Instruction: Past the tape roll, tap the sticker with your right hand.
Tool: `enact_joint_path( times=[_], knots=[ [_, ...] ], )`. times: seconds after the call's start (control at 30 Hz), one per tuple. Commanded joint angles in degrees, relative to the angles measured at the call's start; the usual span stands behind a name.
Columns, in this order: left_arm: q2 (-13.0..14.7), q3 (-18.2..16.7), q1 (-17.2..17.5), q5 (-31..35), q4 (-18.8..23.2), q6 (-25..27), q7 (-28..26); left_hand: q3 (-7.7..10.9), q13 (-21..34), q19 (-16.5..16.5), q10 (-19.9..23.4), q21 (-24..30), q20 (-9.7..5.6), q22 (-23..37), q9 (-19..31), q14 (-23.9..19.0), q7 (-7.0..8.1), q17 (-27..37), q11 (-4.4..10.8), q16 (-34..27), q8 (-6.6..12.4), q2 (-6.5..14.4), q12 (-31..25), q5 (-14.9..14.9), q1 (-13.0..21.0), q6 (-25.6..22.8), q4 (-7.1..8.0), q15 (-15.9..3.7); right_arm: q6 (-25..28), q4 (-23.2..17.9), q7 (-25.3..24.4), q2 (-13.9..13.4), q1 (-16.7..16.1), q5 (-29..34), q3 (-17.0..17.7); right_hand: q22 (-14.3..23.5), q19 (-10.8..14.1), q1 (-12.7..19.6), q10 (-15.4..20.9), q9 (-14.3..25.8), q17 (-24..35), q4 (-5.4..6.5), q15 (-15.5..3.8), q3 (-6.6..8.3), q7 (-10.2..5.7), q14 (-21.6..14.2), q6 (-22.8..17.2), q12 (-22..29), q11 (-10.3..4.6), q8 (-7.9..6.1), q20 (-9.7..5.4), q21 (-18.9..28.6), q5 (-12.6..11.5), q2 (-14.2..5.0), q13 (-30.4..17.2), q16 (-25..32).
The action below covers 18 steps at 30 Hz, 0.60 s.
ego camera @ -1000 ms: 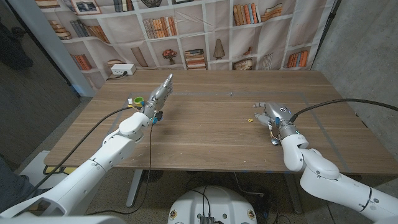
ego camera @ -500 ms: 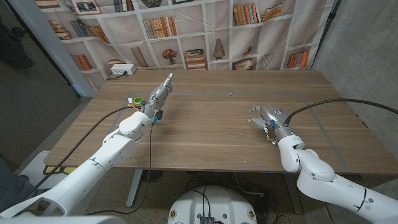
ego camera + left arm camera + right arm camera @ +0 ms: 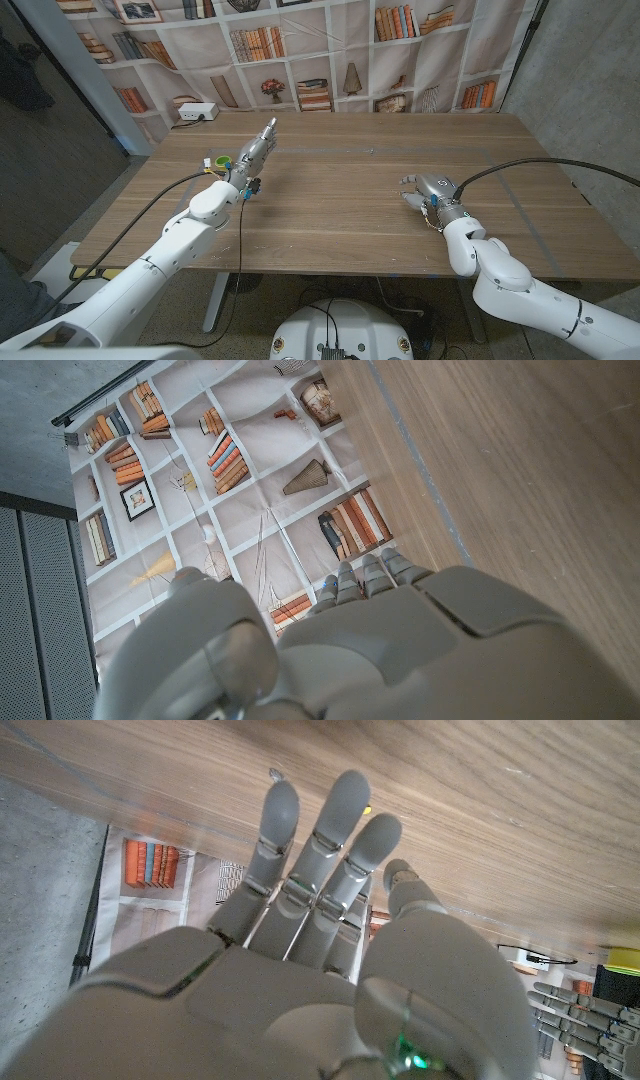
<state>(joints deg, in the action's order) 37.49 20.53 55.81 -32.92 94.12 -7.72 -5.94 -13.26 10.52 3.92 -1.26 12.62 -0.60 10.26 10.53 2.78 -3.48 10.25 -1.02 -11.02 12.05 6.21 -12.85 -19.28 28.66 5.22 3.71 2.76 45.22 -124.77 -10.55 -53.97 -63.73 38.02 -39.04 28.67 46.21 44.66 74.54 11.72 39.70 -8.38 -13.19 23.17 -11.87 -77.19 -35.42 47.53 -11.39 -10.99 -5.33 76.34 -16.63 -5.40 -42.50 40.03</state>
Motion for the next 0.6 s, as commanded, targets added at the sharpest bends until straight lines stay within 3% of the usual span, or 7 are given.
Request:
enact_joint_path(
  times=[0.03,0.6],
  knots=[
    [0.4,-0.2,0.5,-0.1,0.4,-0.2,0.1,-0.41,0.3,0.5,0.3,-0.3,0.02,0.2,0.3,0.0,0.01,0.3,-0.24,0.1,-0.18,-0.1,0.3,0.2,-0.4,-0.5,0.19,-0.41,3.6,0.1,5.0,0.6,2.0,2.6,-2.0,-0.2,0.2,-0.5,0.9,0.2,0.5,-0.05,0.11,0.46,0.02,-0.9,0.3,0.5,0.01,0.27,-6.83,0.8,0.2,-0.17,-0.1,0.4],
    [1.2,-0.4,0.5,0.1,1.7,1.1,-0.1,-0.57,0.3,0.3,0.3,-0.3,0.09,0.2,0.3,-0.2,-0.43,0.3,-0.63,0.0,-0.21,0.0,0.5,0.3,-0.3,-0.7,0.22,-0.14,6.0,1.7,8.2,1.4,4.3,3.8,-4.0,-1.2,0.8,-0.5,1.9,0.1,0.7,-0.58,0.12,0.94,0.06,-1.5,0.5,1.0,-0.03,0.24,-6.87,1.8,0.3,-0.05,0.2,0.9]
  ],
)
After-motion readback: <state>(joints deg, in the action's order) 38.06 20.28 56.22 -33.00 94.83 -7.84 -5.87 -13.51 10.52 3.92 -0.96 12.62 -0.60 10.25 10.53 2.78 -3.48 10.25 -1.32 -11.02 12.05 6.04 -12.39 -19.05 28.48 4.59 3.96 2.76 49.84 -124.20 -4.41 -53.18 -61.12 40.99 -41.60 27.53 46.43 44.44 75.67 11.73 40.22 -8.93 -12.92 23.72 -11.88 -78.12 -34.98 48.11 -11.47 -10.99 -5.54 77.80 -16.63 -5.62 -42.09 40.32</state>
